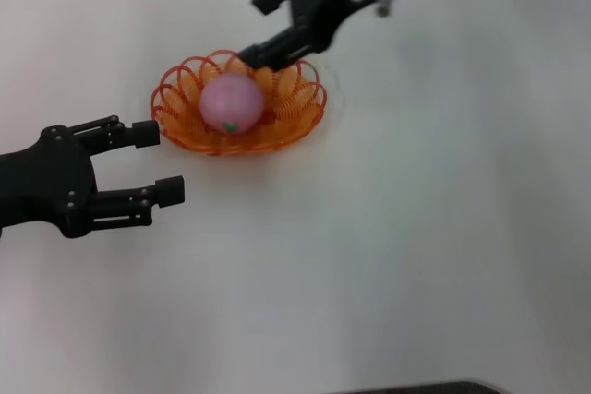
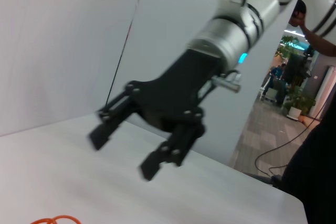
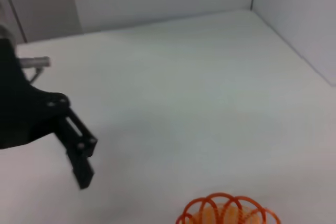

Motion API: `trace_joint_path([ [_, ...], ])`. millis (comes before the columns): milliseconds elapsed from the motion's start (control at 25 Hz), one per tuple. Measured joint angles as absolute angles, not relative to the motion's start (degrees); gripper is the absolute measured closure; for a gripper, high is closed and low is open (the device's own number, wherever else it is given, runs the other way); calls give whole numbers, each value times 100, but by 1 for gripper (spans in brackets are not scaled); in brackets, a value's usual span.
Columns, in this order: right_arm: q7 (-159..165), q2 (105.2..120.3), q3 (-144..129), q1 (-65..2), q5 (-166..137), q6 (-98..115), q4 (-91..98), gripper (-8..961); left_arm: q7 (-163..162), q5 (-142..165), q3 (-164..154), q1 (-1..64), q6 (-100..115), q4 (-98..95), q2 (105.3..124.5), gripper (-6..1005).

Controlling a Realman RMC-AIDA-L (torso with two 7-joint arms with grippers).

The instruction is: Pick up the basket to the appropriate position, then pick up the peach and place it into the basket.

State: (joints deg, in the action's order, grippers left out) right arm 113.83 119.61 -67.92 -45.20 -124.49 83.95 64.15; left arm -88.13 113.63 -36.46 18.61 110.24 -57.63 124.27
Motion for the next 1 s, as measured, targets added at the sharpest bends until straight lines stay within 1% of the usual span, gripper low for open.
trace_joint_path([
  [160,10901,11936,-6175,-3888,-12106,8925,6627,187,-8814,11297,-3635,1872,10944,-5751,12422,138],
  [360,9890,11942,-5554,-3063,-11875,9110,6464,188,-8810,11274,-3630,1870,10852,-5715,12419,138],
  [480,9377,11894,-5319,-2723,-11809,9166,6196,189,-8783,11259,-3623,1852,10786,-5645,12419,138],
  [720,8510,11755,-4462,-2358,-11794,9503,5365,190,-8758,11246,-3620,1830,10695,-5545,12409,138],
  [1000,8054,11670,-4049,-2224,-11816,9666,4897,191,-8693,11256,-3614,1833,10625,-5437,12410,138],
])
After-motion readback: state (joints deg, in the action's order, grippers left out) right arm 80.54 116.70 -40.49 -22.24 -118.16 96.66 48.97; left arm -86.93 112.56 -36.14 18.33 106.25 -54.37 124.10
